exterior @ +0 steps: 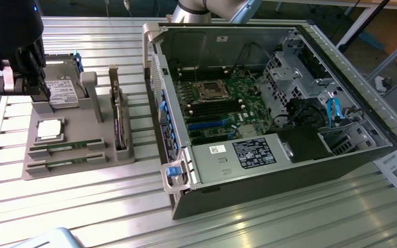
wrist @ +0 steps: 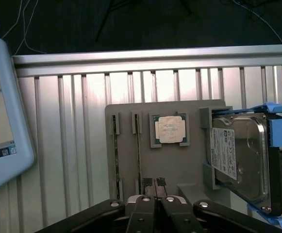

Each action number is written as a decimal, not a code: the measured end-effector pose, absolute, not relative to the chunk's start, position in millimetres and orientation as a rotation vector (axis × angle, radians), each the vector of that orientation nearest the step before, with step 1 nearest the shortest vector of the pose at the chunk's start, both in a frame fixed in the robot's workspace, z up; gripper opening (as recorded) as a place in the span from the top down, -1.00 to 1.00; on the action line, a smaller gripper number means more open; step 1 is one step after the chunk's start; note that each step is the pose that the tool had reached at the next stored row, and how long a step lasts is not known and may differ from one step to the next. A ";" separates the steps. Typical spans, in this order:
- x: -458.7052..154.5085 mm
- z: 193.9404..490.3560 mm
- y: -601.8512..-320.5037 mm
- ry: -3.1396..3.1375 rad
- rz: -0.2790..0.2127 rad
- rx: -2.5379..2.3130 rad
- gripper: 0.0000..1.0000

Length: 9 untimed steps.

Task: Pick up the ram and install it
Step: 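Pick up the ram and move it above insertion slot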

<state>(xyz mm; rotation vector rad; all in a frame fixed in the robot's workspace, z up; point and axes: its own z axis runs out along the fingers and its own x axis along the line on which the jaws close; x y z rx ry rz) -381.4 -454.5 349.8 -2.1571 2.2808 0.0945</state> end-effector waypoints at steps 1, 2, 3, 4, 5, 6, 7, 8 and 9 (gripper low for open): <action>-381.4 348.8 -454.8 2.281 0.094 -2.157 0.80; -381.4 347.8 -454.9 2.281 0.094 -2.157 0.80; -381.4 346.8 -455.1 2.281 0.094 -2.157 0.80; -381.4 345.7 -455.2 2.281 0.094 -2.157 0.80; -381.4 344.6 -455.4 2.281 0.094 -2.157 0.80; -381.4 343.6 -455.5 2.281 0.094 -2.157 0.80; -381.4 342.5 -455.7 2.280 0.094 -2.157 0.80; -381.4 340.3 -456.0 2.280 0.094 -2.157 0.80; -381.4 338.7 -456.2 2.280 0.094 -2.157 0.80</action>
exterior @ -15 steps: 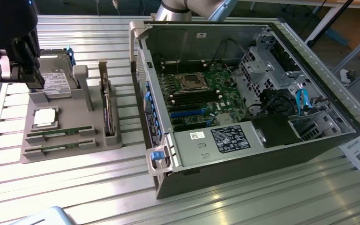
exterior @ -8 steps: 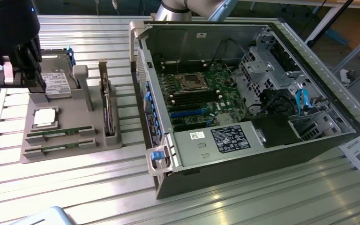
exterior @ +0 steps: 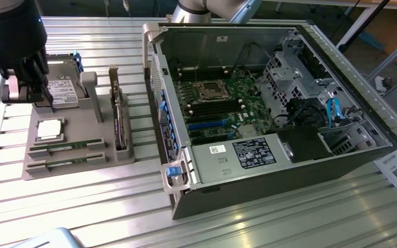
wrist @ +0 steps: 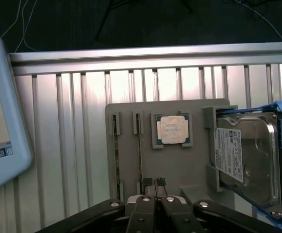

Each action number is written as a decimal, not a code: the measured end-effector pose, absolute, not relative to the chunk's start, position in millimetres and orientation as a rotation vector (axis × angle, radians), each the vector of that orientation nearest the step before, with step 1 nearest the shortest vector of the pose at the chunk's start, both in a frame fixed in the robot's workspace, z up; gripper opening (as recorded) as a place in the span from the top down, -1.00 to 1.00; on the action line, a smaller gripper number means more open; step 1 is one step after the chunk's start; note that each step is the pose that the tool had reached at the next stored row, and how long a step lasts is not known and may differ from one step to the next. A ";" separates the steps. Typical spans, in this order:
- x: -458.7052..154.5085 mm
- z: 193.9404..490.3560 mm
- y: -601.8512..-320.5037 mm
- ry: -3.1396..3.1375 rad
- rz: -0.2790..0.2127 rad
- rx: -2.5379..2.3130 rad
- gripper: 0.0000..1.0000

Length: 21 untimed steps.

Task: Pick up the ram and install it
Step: 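Pick up the ram and move it above insertion slot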

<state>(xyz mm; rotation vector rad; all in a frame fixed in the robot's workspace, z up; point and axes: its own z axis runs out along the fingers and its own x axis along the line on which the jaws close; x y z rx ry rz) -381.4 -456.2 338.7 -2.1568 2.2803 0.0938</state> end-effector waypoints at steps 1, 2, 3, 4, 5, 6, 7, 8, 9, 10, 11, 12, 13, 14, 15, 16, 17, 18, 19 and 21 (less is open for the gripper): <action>-381.4 337.8 -456.4 2.280 0.094 -2.157 0.80; -381.4 336.2 -456.6 2.280 0.094 -2.157 0.80; -381.4 335.3 -456.7 2.280 0.094 -2.157 0.80; -381.4 333.8 -457.0 2.280 0.094 -2.157 0.80; -381.4 332.4 -457.2 2.280 0.094 -2.157 0.80; -381.4 331.6 -457.3 2.280 0.094 -2.157 0.80; -381.4 330.1 -457.5 2.280 0.093 -2.157 0.80; -381.4 328.9 -457.6 2.280 0.093 -2.157 0.80; -381.4 327.1 -457.8 2.280 0.093 -2.157 0.80; -381.4 325.9 -458.0 2.280 0.093 -2.157 0.80; -381.4 325.0 -458.1 2.280 0.093 -2.157 0.80; -381.4 324.0 -458.2 2.280 0.093 -2.157 0.80; -381.4 322.9 -458.3 2.280 0.093 -2.157 0.80; -381.4 321.6 -458.5 2.280 0.093 -2.157 0.80; -381.4 320.7 -458.6 2.280 0.093 -2.157 0.80; -381.4 319.6 -458.8 2.280 0.093 -2.157 0.80; -381.4 318.7 -458.9 2.280 0.093 -2.157 0.80; -381.4 317.8 -459.0 2.280 0.093 -2.157 0.80; -381.4 317.3 -459.0 2.280 0.093 -2.156 0.80; -381.4 317.3 -459.1 2.280 0.093 -2.157 0.80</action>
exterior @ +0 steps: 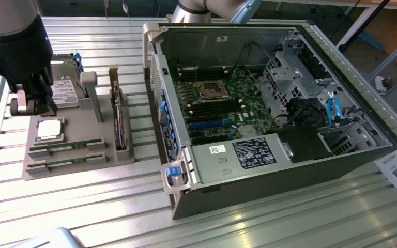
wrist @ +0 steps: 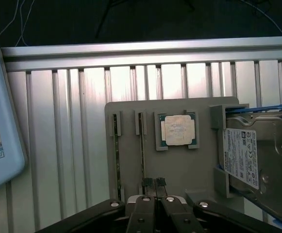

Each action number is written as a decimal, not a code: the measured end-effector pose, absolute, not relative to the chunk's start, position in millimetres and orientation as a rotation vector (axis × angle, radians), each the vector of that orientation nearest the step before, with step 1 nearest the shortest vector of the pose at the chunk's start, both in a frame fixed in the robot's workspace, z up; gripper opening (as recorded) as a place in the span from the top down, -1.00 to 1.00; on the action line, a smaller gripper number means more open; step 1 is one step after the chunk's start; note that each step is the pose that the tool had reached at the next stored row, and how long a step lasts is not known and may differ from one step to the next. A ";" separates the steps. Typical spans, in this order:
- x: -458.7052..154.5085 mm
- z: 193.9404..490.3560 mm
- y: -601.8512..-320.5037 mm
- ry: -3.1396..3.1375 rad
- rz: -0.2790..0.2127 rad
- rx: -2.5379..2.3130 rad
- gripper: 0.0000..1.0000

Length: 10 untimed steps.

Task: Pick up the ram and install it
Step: 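Pick up the ram and move it above insertion slot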

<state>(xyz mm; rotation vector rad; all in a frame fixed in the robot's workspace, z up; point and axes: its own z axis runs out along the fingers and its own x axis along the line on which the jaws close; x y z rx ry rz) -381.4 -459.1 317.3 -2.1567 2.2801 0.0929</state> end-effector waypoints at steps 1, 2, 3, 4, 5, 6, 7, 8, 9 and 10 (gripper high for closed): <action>-381.4 317.3 -459.1 2.280 0.093 -2.157 0.80; -381.4 317.2 -459.1 2.280 0.093 -2.157 0.80; -381.4 317.0 -459.1 2.280 0.093 -2.156 0.80; -381.3 316.1 -459.1 2.280 0.093 -2.156 0.80; -381.4 315.3 -459.1 2.280 0.093 -2.156 0.80; -381.4 314.4 -459.1 2.280 0.093 -2.156 0.80; -381.4 313.3 -459.1 2.280 0.093 -2.156 0.80; -381.4 311.5 -459.2 2.280 0.093 -2.156 0.80; -381.4 310.4 -459.3 2.279 0.093 -2.156 0.80; -381.4 309.5 -459.3 2.279 0.092 -2.156 0.80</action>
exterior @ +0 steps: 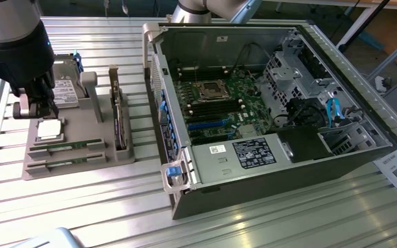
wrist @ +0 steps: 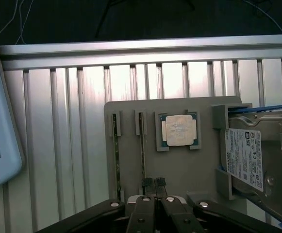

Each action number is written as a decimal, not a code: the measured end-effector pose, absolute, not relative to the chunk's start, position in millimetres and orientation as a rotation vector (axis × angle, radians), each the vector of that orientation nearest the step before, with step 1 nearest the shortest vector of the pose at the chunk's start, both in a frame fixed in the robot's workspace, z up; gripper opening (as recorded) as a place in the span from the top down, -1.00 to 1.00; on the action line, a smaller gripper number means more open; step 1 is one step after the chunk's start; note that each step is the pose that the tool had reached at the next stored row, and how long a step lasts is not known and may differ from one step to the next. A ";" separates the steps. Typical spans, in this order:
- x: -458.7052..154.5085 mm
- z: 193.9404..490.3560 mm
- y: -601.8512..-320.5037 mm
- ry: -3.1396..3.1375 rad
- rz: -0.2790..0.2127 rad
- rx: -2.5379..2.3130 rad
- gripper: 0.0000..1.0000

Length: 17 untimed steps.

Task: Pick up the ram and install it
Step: 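Pick up the ram and move it above insertion slot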

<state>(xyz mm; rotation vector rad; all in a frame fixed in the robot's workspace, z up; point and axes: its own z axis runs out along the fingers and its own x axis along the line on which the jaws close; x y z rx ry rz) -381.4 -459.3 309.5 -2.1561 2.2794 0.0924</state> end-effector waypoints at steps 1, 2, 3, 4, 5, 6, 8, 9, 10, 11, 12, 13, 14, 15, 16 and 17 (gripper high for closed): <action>-381.4 308.5 -459.3 2.279 0.092 -2.156 0.80; -381.4 307.6 -459.3 2.279 0.092 -2.156 0.80; -381.4 305.9 -459.3 2.279 0.092 -2.156 0.80; -381.4 304.4 -459.3 2.279 0.092 -2.156 0.80; -381.4 303.7 -459.3 2.279 0.092 -2.156 0.80; -381.4 302.9 -459.4 2.279 0.092 -2.156 0.80; -381.4 301.5 -459.4 2.279 0.092 -2.156 0.80; -381.4 300.3 -459.4 2.279 0.092 -2.156 0.80; -381.4 298.7 -459.4 2.279 0.092 -2.156 0.80; -381.4 297.3 -459.4 2.279 0.092 -2.156 0.80; -381.4 296.2 -459.4 2.279 0.092 -2.156 0.80; -381.3 295.0 -459.4 2.279 0.092 -2.156 0.80; -381.3 293.3 -459.4 2.279 0.092 -2.156 0.80; -381.3 291.5 -459.4 2.279 0.091 -2.156 0.80; -381.4 290.7 -459.4 2.279 0.091 -2.156 0.80; -381.4 289.2 -459.4 2.279 0.091 -2.156 0.80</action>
